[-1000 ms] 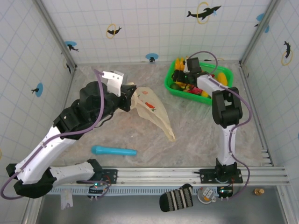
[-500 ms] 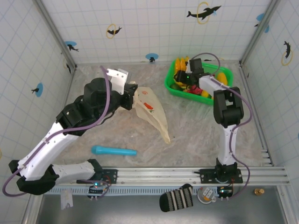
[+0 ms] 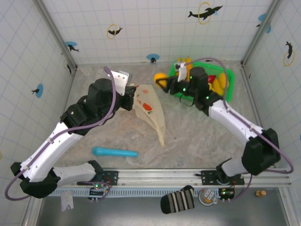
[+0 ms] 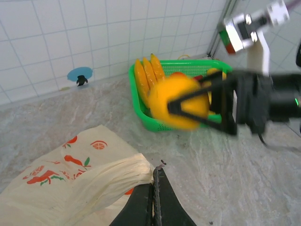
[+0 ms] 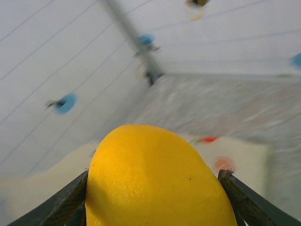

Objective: Place the fake fruits into the plastic bag and tie a complex knot

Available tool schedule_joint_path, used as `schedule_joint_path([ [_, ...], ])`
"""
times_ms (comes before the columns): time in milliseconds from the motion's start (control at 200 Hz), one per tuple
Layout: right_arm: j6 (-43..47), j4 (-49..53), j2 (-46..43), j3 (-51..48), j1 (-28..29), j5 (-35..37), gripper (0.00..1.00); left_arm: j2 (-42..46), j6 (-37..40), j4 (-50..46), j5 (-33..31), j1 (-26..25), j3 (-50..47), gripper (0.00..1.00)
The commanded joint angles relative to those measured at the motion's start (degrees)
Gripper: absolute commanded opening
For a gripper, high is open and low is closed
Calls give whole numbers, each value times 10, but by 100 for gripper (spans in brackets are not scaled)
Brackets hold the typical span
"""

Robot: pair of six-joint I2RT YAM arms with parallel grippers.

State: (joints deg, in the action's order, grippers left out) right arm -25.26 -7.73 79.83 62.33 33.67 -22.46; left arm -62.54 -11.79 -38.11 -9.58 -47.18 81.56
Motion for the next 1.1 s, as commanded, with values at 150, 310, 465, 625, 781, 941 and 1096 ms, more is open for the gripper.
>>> schedule_joint_path([
  [150, 25, -3, -78, -128, 111, 26, 58, 53, 25, 28, 45, 5, -42, 0],
  [310, 33, -9, -47, -94, 158, 32, 58, 86, 32, 31, 92, 5, -79, 0],
  [465, 5, -53, 14, -65, 170, 9, 58, 121, 38, 35, 140, 5, -114, 0],
  [625, -5, -79, 75, -32, 175, -14, 58, 157, 53, 23, 181, 5, -135, 0],
  [781, -8, -54, 152, 33, 186, -23, 57, 183, 70, 21, 207, 5, -144, 0],
  [941, -1, -6, 205, 106, 215, 101, 58, 183, 71, 29, 209, 5, -149, 0],
  [1096, -8, 17, 246, 154, 235, 270, 59, 175, 67, 45, 211, 5, -150, 0],
])
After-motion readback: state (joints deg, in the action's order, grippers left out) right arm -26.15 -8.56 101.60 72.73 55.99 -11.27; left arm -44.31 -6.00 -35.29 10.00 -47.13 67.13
